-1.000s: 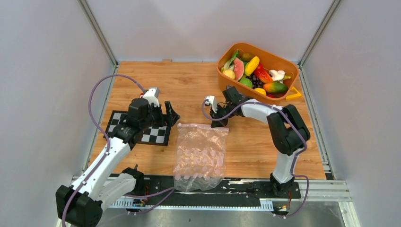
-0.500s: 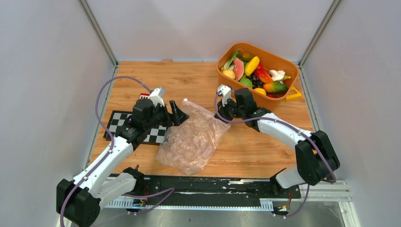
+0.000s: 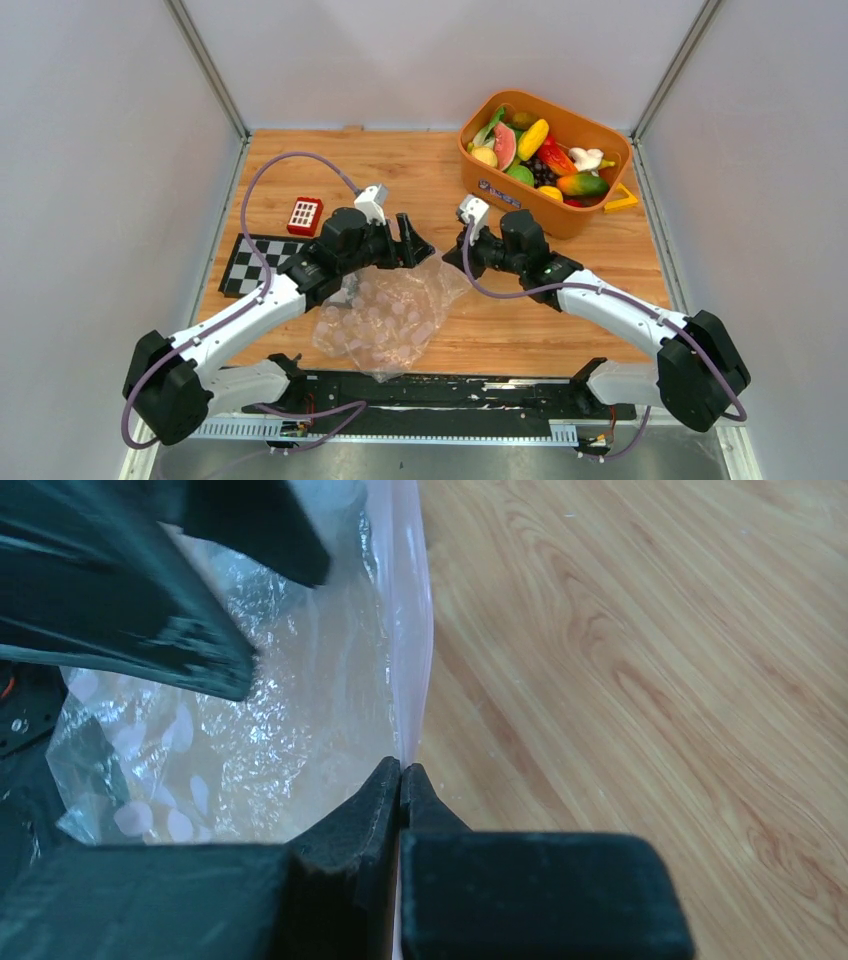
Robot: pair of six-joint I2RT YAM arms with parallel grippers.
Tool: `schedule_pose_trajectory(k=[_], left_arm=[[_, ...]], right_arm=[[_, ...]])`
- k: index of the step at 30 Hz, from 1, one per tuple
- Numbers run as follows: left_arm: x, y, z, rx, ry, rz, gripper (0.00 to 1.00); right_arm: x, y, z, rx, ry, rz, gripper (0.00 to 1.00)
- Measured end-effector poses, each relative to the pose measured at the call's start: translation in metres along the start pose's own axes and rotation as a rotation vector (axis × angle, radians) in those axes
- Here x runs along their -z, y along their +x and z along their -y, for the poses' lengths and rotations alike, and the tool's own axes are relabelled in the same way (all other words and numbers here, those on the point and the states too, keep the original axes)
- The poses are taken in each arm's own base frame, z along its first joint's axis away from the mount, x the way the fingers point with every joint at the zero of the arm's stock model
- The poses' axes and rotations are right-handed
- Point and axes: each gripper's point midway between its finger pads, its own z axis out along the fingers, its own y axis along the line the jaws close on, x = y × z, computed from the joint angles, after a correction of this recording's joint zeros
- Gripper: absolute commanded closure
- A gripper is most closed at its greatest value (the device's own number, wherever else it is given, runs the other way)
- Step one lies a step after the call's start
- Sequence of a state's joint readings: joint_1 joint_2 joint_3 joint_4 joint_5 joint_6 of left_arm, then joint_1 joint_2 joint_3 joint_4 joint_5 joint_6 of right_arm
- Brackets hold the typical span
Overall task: Place the food in the zip-top bag and seal the zipper
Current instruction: Open the zipper of the food storage bag at the center of the board.
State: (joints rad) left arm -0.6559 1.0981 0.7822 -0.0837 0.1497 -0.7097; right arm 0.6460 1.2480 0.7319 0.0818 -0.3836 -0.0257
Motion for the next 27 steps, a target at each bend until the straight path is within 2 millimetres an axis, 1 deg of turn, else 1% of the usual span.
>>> schedule_pose_trajectory(k=[3,5,7,9,15,17,24,27], left_arm=[[-0.007,0.008,-0.004,0.013,-0.033,-0.013,0.09],[-0.012,0.011,-0.01,0.018,-0.057,-0.023,0.09],[-0.013,0.015,-0.015,0.012,-0.078,-0.042,0.07],[-0.011,0.014,-0.017,-0.01,-0.098,-0.054,0.06],[0.003,-0.006,-0.018,-0.143,-0.149,-0.033,0.04],[0.006,-0.009,-0.019,-0.176,-0.155,-0.035,0.04],[0.008,-0.001,-0.022,-0.203,-0.16,-0.076,0.05],[0.005,0.003,-0.021,-0.177,-0.139,-0.063,0.06]], right_arm=[[-0.003,0.001,-0.015,0.061,-0.04,-0.005,0.99],[-0.004,0.003,-0.017,0.087,-0.05,-0.012,0.99],[-0.003,0.006,-0.015,0.097,-0.041,-0.025,0.99],[-0.002,0.01,-0.012,0.105,-0.027,-0.039,0.99],[0.0,0.017,-0.006,0.113,0.009,-0.067,1.0],[0.0,0.017,-0.005,0.113,0.012,-0.069,1.0],[-0.001,0.026,-0.003,0.102,0.02,-0.103,1.0],[-0.002,0.023,-0.003,0.107,0.02,-0.089,1.0]])
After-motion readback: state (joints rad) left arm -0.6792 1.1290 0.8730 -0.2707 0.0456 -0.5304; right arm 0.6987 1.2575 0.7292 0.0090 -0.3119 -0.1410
